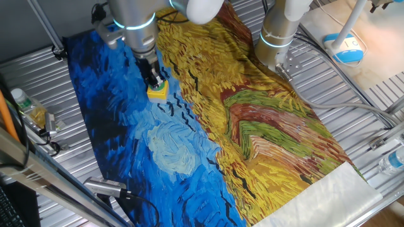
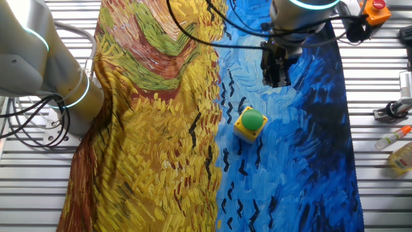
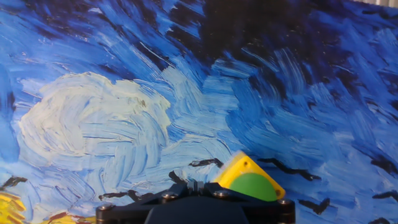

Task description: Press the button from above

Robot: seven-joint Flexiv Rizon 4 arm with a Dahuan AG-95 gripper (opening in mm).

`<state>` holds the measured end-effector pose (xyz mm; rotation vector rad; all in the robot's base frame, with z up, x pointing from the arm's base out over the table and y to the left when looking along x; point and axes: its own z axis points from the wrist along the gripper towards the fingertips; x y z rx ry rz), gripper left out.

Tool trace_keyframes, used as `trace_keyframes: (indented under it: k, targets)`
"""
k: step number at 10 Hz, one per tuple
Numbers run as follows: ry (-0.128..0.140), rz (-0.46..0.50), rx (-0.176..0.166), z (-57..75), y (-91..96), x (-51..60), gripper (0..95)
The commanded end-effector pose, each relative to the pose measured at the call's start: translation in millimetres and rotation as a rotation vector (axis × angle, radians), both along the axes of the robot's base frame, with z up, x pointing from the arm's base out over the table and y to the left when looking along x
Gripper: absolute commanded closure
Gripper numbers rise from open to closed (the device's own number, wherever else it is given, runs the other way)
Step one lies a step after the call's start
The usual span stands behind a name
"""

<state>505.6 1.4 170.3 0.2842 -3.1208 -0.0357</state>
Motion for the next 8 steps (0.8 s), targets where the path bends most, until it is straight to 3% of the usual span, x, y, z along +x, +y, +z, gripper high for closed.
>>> trace_keyframes:
  k: [1, 4, 8]
  targets:
    - [-0.003, 0.009, 0.002, 1.5, -9.1, -6.5, 95.0]
    - [-0.021, 0.038, 0.022, -9.8, -20.3, -11.9, 95.0]
    - [-0.015, 0.073, 0.031, -7.3, -35.5, -20.9, 95.0]
